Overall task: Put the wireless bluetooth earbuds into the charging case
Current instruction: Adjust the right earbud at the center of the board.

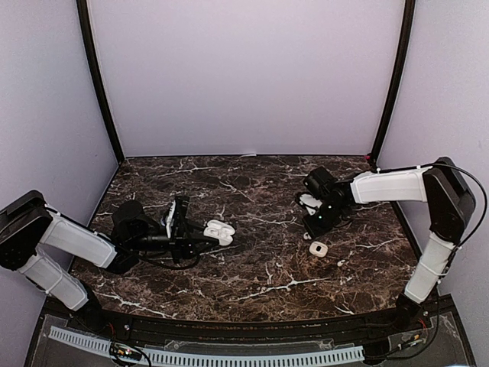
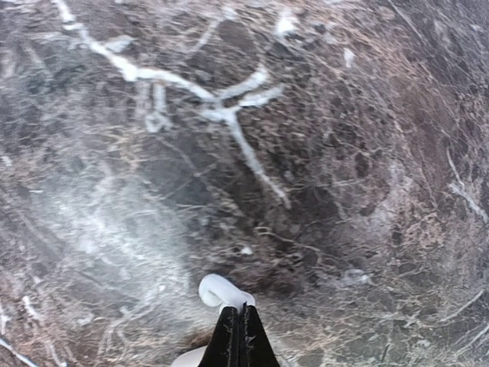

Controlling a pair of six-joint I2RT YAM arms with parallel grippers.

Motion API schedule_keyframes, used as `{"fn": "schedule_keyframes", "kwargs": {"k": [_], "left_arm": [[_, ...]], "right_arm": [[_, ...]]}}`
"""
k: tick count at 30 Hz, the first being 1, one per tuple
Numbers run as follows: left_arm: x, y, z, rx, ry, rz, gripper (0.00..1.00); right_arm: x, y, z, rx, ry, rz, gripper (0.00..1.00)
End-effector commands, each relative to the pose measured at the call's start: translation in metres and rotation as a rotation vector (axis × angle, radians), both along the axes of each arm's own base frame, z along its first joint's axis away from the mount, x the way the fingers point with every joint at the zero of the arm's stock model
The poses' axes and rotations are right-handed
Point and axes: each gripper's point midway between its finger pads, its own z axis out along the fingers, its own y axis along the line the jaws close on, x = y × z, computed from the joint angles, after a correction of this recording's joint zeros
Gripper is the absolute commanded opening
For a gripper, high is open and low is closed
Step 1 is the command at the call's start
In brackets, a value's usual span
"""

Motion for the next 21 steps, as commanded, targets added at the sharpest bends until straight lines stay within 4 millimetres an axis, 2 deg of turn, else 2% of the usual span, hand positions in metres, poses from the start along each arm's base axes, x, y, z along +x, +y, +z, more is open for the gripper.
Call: {"fn": "schedule_keyframes", "kwargs": {"k": [1, 14, 17, 21], "left_arm": [[-0.002, 0.002, 0.011, -0.03, -0.029, -0.008, 0.15], [-0.003, 0.001, 0.012, -0.034, -0.027, -0.013, 0.15], [-0.002, 0.0, 0.013, -0.034, -0.026, -0.017, 0.15], [-0.002, -0.001, 0.013, -0.034, -0.027, -0.021, 0.15]], "right_arm": [[-0.007, 0.024, 0.02, 0.129, -0.013, 0.054, 0.0], [-0.012, 0.03, 0.022, 0.164, 0.013, 0.074, 0.0], [-0.011, 0.026, 0.023, 0.145, 0.004, 0.071, 0.07], [-0.015, 0.021, 0.023, 0.124, 0.02, 0.047, 0.1]]}}
